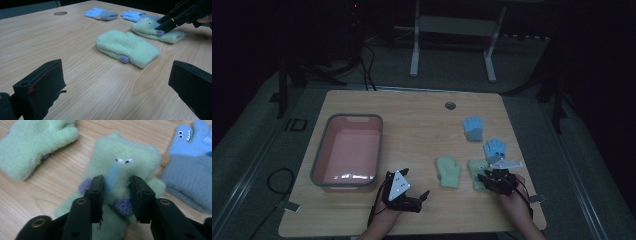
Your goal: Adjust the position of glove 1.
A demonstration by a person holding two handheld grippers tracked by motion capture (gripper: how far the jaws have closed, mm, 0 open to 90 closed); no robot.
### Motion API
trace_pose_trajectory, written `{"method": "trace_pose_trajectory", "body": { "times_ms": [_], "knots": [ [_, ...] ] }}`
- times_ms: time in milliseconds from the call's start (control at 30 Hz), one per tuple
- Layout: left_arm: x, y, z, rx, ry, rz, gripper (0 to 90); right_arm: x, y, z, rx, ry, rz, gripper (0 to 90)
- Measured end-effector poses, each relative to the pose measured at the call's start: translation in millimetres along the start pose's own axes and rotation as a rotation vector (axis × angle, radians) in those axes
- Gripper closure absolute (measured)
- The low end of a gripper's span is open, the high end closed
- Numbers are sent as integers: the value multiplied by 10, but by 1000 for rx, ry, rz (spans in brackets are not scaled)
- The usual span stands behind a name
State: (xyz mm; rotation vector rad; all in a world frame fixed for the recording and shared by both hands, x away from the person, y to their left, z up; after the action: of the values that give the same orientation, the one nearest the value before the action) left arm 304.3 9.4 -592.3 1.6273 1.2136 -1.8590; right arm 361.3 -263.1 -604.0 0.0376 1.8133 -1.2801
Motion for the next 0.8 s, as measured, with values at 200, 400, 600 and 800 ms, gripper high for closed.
{"method": "trace_pose_trajectory", "body": {
  "times_ms": [200, 400, 600, 800],
  "knots": [
    [0, 1, -2, -1, -3, -1, 6, -25, 19, -42, 11, -3, -20, 808],
    [0, 1, -2, -2, -3, -1, 6, -95, -45, -65, 53, 2, 11, 833],
    [0, 1, -2, -2, -3, -1, 6, -439, -289, -105, 54, 10, 80, 833],
    [0, 1, -4, -5, 2, -1, 6, -759, -470, -204, 60, -12, 119, 833]
  ]
}}
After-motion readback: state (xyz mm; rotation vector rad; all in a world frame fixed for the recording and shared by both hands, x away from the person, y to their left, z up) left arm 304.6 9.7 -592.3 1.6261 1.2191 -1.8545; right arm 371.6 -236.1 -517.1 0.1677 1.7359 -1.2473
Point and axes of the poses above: each handheld gripper's, and its own axes: y roughly forward along the jaws, x roughly out of its underside, z roughly to its right, the point moved 8 cm from there along y, roughly forward along the jaws, and after that the axes turned 8 degrees about -x, right-handed, at the moved point
